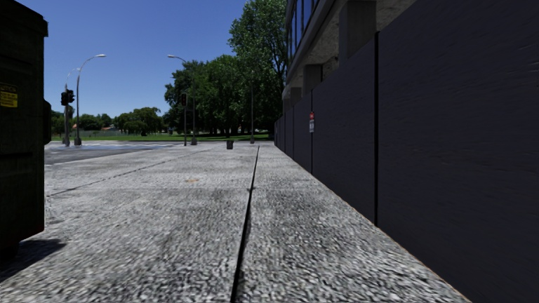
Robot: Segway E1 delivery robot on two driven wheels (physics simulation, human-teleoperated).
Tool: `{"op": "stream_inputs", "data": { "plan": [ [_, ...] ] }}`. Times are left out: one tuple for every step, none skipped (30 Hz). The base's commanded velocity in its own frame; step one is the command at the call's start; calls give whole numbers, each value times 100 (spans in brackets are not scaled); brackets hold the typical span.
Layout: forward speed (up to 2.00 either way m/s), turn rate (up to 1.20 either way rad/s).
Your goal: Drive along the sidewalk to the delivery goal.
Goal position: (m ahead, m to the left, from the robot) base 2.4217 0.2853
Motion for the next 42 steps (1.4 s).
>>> {"op": "stream_inputs", "data": {
  "plan": [
    [200,0],
    [200,0],
    [200,0],
    [200,0],
    [200,0],
    [200,0],
    [200,0],
    [200,0],
    [200,0],
    [200,0],
    [200,0],
    [200,0],
    [200,0],
    [200,0],
    [200,0],
    [200,0],
    [200,0],
    [200,0],
    [200,0],
    [200,0],
    [200,0],
    [200,0],
    [200,0],
    [200,0],
    [200,0],
    [200,0],
    [200,0],
    [200,0],
    [200,0],
    [200,0],
    [200,0],
    [200,0],
    [200,0],
    [200,0],
    [200,0],
    [200,0],
    [200,0],
    [200,0],
    [200,0],
    [200,0],
    [200,0],
    [200,0]
  ]
}}
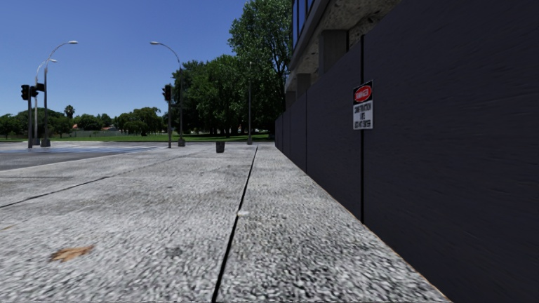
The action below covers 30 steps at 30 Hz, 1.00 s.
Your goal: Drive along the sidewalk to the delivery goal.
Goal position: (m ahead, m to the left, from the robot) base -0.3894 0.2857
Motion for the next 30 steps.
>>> {"op": "stream_inputs", "data": {
  "plan": [
    [195,0],
    [156,0],
    [156,0],
    [0,0],
    [0,0],
    [0,0],
    [0,0],
    [0,0],
    [0,0],
    [0,0],
    [0,0],
    [0,0],
    [0,0],
    [0,0],
    [0,0],
    [0,0],
    [0,0],
    [0,0],
    [0,0],
    [0,0],
    [0,0],
    [0,0],
    [0,0],
    [0,0],
    [0,0],
    [0,0],
    [0,0],
    [0,0],
    [0,0],
    [0,0]
  ]
}}
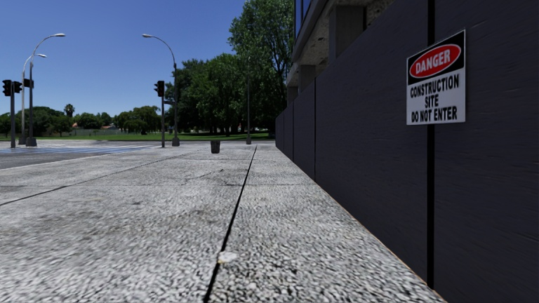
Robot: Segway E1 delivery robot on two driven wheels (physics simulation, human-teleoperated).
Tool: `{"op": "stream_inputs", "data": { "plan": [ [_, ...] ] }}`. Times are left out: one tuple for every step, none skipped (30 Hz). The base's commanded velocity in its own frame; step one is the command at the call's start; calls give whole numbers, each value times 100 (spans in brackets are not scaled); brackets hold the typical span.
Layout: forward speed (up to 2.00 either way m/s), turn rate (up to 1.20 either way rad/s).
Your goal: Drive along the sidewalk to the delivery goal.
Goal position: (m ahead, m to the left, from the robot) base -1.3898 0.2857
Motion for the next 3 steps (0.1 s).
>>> {"op": "stream_inputs", "data": {
  "plan": [
    [0,0],
    [0,0],
    [0,0]
  ]
}}
